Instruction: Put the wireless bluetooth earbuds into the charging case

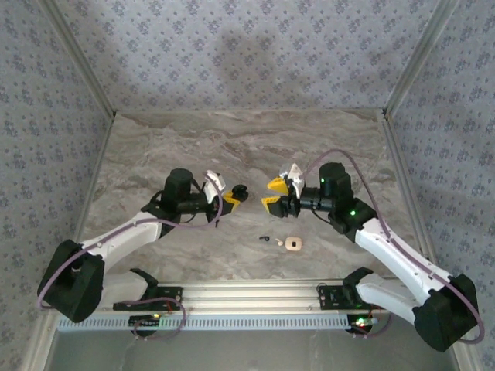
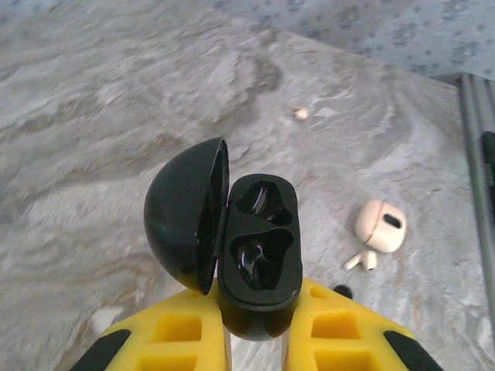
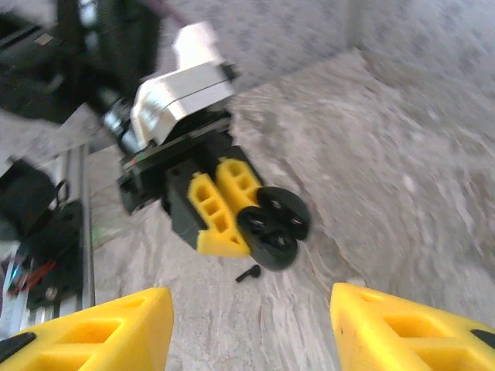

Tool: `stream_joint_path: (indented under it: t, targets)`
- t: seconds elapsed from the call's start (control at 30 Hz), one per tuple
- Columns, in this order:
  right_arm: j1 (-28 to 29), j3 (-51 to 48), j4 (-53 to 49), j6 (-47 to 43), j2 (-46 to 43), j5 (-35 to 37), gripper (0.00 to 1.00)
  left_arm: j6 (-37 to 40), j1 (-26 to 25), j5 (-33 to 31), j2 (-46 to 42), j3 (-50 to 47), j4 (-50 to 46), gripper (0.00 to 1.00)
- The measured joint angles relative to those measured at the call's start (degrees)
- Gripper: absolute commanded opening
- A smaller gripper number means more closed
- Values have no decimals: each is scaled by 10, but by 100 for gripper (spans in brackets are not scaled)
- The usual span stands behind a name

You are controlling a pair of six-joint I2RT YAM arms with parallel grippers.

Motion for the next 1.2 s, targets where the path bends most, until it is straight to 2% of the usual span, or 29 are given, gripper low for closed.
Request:
stream_joint_path:
  t: [0.27,0.43,0.6,0.93,1.2]
  targets:
    - [40,78,-125,206,61,181,56,-92,92,-92,-76,-70,26,14]
    - [86,147,-190,324,174,246,54,-138,147,-133,-129,-95,25,14]
    - [128,240,-241,409,303,274,50,-179,186,-173,-173,-115,11,14]
    - [189,494,-364,458,563,299,49,-227,225,-216,-197,-138,-17,14]
    - [210,631,-443,457,692,297,46,-240,241,-228,-198,-138,-23,14]
